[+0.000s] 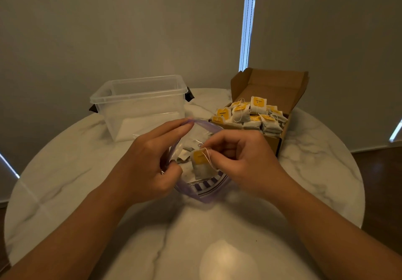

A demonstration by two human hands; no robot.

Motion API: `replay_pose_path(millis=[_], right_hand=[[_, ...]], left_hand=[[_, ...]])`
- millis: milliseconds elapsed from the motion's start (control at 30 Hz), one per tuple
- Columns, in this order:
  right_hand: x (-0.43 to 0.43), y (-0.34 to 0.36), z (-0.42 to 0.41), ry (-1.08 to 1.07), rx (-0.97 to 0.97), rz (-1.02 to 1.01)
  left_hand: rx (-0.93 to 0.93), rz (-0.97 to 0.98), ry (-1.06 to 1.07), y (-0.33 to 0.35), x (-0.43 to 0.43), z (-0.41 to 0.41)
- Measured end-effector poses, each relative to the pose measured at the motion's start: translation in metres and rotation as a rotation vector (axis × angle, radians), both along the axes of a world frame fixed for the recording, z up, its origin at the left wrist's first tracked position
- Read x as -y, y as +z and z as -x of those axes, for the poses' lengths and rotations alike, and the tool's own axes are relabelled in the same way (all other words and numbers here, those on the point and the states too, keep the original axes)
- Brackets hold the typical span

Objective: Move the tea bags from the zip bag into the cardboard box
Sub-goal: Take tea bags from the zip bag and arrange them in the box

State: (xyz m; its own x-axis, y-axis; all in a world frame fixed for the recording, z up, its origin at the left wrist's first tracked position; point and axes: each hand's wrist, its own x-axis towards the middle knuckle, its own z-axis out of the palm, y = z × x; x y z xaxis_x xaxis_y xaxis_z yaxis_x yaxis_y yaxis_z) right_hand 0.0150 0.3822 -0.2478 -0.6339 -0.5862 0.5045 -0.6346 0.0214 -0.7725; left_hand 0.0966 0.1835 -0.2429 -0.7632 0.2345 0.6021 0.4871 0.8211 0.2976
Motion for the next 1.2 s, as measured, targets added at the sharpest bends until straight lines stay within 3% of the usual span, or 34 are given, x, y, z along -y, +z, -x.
replay_pose_path(millis=[533,733,900,1200], right_hand=[[-0.021,0.027,0.015,0.022,0.19,0.219],[-0.03,0.072,0.069,-0.106,0.146,0.321],[-0.029,0.074,0.117,-0.328,0.085,0.225],[-0.044,0.041,0.132,-0.48,-0.039,-0.055]], left_hand=[[-0.019,0.002,0.009,-0.002,0.001,0.003],[-0.008,-0.012,0.003,-0.004,0.001,0.004],[-0.025,-0.012,-0.006,-0.003,0.002,0.004],[-0.031,-0.027,-0.015,-0.003,-0.001,0.004]])
